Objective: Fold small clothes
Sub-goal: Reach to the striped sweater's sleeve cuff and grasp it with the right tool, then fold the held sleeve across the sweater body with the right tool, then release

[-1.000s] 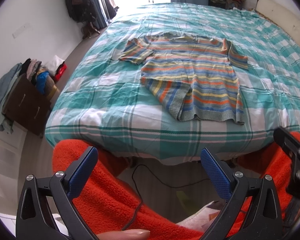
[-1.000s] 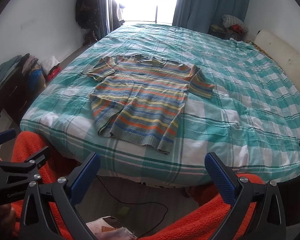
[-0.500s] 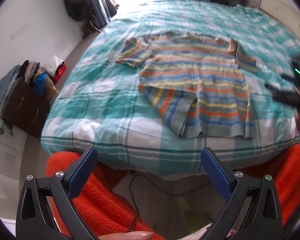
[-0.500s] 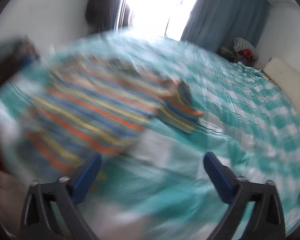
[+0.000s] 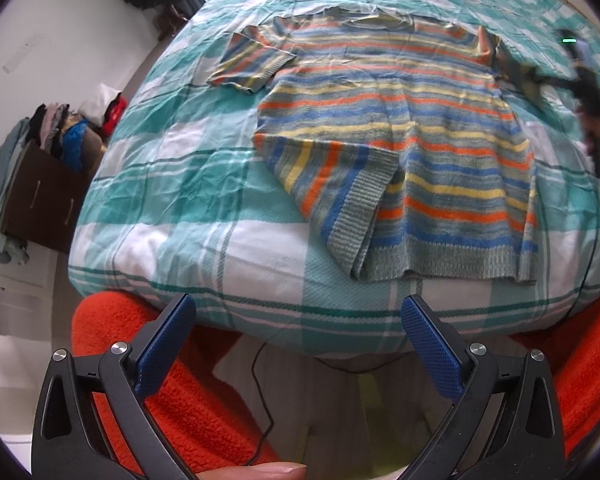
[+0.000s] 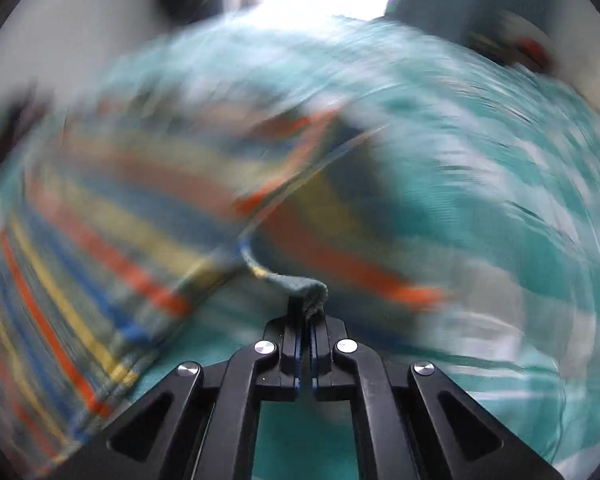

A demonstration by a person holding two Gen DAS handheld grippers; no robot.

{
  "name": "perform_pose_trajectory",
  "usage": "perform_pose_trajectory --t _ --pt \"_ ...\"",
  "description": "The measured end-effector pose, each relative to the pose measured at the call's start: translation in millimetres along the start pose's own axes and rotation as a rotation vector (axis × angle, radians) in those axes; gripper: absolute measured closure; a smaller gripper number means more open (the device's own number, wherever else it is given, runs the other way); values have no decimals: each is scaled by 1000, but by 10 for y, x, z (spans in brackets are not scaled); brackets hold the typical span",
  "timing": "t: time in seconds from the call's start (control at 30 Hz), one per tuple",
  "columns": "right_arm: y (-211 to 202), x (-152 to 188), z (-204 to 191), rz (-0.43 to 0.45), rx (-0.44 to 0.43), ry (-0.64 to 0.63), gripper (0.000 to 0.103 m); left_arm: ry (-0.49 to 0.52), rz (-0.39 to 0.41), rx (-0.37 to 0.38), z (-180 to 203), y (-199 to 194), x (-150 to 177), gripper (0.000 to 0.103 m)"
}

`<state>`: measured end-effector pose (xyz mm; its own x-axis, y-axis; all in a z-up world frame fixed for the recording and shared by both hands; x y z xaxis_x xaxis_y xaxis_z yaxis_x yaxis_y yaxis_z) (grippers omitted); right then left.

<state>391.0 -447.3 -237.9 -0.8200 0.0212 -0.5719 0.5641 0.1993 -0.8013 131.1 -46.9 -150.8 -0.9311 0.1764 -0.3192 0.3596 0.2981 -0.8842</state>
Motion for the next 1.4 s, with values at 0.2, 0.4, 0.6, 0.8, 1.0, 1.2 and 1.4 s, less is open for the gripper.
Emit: perform_pose_trajectory --t 0.2,0.4,0.6,0.8,1.0,1.2,1.4 --pt "-839 228 1445 112 124 357 100 11 -14 36 167 58 -10 1" --pt "-563 442 1526 32 38 466 100 56 12 46 317 -85 -2 1" --pt "-502 532 1668 95 -45 652 74 24 13 39 199 -93 19 1" --pt "-719 1031 1599 152 -172 783 74 16 -10 61 237 -11 58 1" --pt "-468 979 1375 176 -186 613 66 57 12 67 352 -107 73 1" --pt "-394 568 1354 221 -243 533 77 39 -14 59 348 -57 65 1" --pt "-497 768 1296 127 -305 544 95 52 -7 59 378 -50 67 1"
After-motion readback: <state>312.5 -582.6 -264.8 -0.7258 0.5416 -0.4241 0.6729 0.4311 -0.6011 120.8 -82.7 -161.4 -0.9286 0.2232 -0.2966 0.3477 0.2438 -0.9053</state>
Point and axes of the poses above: each gripper's, at about its wrist camera, not at the fingertips, and y roughly the way its jaws point, z to its right, x to its underside, the point moved 6 cm from there along y, roughly the way its jaws point, and after that the axes turned 10 degrees about -x, right-handed, at the moved point
